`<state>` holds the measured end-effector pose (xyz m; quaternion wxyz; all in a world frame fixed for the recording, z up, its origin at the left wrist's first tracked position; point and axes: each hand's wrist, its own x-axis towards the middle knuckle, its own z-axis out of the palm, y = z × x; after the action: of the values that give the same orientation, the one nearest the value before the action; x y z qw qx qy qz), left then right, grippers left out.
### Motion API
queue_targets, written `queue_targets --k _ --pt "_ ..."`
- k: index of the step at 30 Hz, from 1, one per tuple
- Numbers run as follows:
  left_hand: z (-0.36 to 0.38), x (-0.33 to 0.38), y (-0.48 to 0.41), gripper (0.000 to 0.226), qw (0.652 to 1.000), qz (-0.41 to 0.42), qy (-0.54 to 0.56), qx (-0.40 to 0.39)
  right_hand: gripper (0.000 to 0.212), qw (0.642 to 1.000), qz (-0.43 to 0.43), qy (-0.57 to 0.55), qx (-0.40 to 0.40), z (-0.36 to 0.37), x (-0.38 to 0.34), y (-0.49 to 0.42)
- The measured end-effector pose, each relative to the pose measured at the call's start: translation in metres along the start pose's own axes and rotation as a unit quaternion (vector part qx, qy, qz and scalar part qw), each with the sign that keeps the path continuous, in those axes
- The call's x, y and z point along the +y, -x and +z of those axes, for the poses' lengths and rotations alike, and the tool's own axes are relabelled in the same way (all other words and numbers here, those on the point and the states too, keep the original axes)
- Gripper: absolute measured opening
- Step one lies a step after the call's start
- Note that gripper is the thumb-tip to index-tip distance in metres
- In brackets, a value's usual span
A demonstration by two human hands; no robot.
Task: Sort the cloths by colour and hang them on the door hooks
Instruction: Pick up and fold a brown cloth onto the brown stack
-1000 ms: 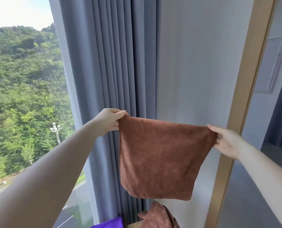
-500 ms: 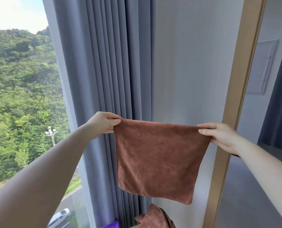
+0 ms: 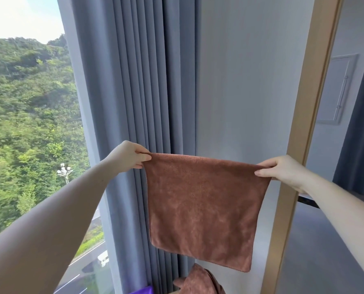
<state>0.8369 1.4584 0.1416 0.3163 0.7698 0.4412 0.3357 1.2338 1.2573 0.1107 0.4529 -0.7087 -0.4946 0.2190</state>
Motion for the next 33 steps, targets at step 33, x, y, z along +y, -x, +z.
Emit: queue_targets --k 33 --pt "0.067 0.005 0.007 0.041 0.892 -0.151 0.425 -0.024 0.021 0.96 0.029 -0.236 0.15 0.019 -0.005 0.004"
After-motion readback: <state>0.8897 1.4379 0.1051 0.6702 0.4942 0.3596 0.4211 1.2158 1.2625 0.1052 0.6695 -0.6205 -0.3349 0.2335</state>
